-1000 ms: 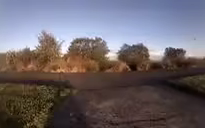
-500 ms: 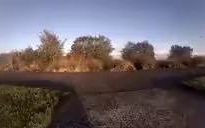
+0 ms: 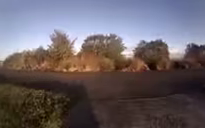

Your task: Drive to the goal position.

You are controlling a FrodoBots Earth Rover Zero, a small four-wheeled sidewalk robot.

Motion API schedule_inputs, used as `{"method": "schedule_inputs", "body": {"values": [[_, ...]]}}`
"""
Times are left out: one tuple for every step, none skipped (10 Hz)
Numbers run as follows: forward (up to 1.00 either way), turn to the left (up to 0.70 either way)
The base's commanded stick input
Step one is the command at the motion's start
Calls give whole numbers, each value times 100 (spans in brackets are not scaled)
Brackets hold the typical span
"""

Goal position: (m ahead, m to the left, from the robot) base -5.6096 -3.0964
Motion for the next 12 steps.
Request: {"method": "schedule_inputs", "body": {"values": [[70, 0], [70, 0], [70, 0], [70, 0], [70, 0], [70, 0], [70, 0], [70, 3], [70, 20], [70, 35], [70, 35], [70, 35]]}}
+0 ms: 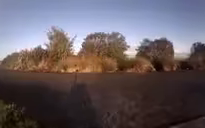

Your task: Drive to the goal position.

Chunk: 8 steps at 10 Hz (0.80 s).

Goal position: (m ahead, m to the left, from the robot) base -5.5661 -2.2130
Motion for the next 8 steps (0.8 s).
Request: {"method": "schedule_inputs", "body": {"values": [[70, 35], [70, 35], [70, 0], [70, 0], [70, 0], [70, 0], [70, 0], [70, 0]]}}
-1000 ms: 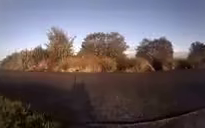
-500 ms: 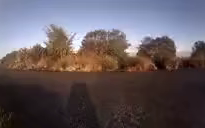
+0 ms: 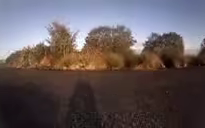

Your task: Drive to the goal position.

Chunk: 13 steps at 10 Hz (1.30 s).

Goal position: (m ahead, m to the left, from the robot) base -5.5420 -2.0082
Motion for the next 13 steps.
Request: {"method": "schedule_inputs", "body": {"values": [[70, 0], [70, 0], [70, 0], [70, 0], [70, 0], [70, -10], [70, -22], [70, -34], [70, -35], [70, -35], [70, -35], [70, -35], [70, -35]]}}
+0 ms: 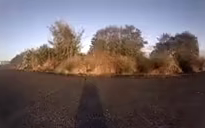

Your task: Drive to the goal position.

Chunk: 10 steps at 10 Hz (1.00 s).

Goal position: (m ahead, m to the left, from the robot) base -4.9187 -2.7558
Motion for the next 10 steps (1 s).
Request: {"method": "schedule_inputs", "body": {"values": [[70, -35], [70, -35], [70, -35], [70, -35], [70, -35], [70, -35], [70, -35], [70, -35], [70, -35], [70, -35]]}}
